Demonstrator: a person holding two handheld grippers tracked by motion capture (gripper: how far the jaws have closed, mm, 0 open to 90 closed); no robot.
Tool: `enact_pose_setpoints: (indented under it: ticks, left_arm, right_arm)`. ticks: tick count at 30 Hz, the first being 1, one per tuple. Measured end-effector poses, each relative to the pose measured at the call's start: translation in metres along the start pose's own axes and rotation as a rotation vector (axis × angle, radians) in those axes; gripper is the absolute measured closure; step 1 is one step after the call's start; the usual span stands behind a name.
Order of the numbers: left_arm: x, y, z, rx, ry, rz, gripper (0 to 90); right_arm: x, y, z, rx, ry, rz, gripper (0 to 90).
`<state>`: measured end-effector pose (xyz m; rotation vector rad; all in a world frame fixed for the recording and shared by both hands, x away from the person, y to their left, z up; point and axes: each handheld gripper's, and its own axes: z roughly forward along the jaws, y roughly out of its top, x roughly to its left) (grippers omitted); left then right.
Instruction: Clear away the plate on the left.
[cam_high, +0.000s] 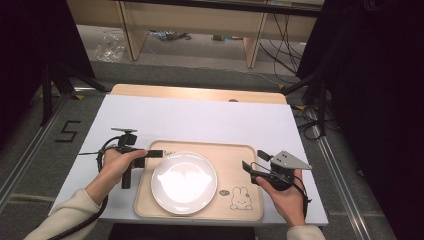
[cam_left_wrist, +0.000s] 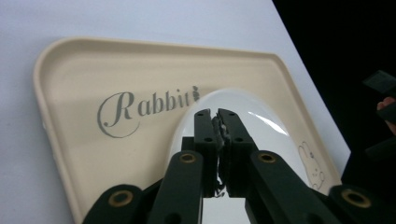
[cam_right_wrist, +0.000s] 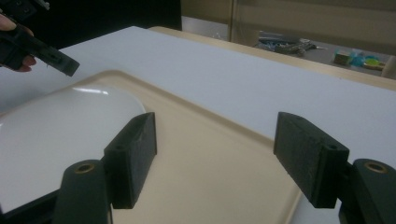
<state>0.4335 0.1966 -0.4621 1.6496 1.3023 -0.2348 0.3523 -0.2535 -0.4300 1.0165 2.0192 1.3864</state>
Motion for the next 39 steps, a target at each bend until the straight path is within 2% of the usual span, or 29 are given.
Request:
enact_pose_setpoints:
  ticks: [1,5,8,9,10,12,13,14,16,17,18,22,23,27,31,33,36,39]
  left_arm:
    - [-0.001,0.0,-0.001,-0.006,0.019,0.017,83.2]
    - [-0.001,0.001,-0.004,-0.015,0.026,0.036,77.7]
    - [-0.006,0.003,-0.012,-0.052,0.048,0.111,71.4]
    - [-0.006,0.003,-0.012,-0.052,0.048,0.111,68.3]
    - [-0.01,0.005,-0.017,-0.072,0.065,0.167,65.1]
    - [-0.014,0.006,-0.023,-0.093,0.088,0.221,60.7]
    - [-0.014,0.006,-0.023,-0.093,0.088,0.221,58.9]
    - [-0.015,0.006,-0.027,-0.105,0.097,0.245,58.9]
    - [-0.018,0.007,-0.035,-0.135,0.116,0.287,52.2]
    - [-0.018,0.007,-0.035,-0.135,0.116,0.287,51.2]
    - [-0.02,0.006,-0.041,-0.145,0.121,0.31,49.8]
    - [-0.02,0.001,-0.048,-0.151,0.118,0.334,44.8]
    - [-0.02,-0.002,-0.05,-0.155,0.121,0.334,44.8]
    - [-0.018,-0.009,-0.06,-0.161,0.124,0.358,38.6]
    - [-0.017,-0.016,-0.071,-0.19,0.124,0.373,34.6]
    - [-0.014,-0.02,-0.074,-0.196,0.118,0.37,33.8]
    - [-0.007,-0.028,-0.074,-0.2,0.114,0.355,32.6]
    - [0.0,-0.038,-0.071,-0.167,0.12,0.342,31.9]
  right_arm:
    - [0.0,0.0,0.0,0.001,0.0,0.0,30.9]
    - [0.0,0.0,-0.001,0.008,0.007,0.001,30.8]
    - [0.0,0.0,-0.001,0.008,0.005,0.002,30.7]
    - [0.0,0.0,-0.001,0.008,0.005,0.002,30.7]
    - [0.001,0.0,-0.001,0.017,0.021,0.032,30.5]
    - [0.0,0.0,0.0,0.005,0.013,0.007,30.5]
    - [0.0,0.0,0.0,0.005,0.013,0.007,30.5]
    - [-0.001,0.0,-0.001,0.001,-0.004,-0.009,30.3]
    - [-0.001,0.0,-0.001,-0.004,-0.004,-0.012,30.3]
    - [-0.001,0.0,-0.001,-0.004,-0.004,-0.012,30.3]
    - [-0.002,0.0,-0.001,-0.003,-0.007,-0.013,30.2]
    - [-0.002,0.0,-0.001,-0.002,-0.007,-0.013,30.2]
    - [0.0,-0.001,-0.001,0.01,0.004,0.01,30.2]
    - [-0.001,-0.001,-0.001,0.002,0.001,-0.003,30.1]
    - [-0.001,-0.001,0.0,-0.002,-0.007,-0.013,30.1]
    - [0.0,-0.001,0.0,0.009,0.001,0.003,30.1]
    - [0.0,-0.001,0.0,0.012,0.001,0.003,30.1]
    - [0.0,-0.002,0.001,0.005,0.01,0.016,30.1]
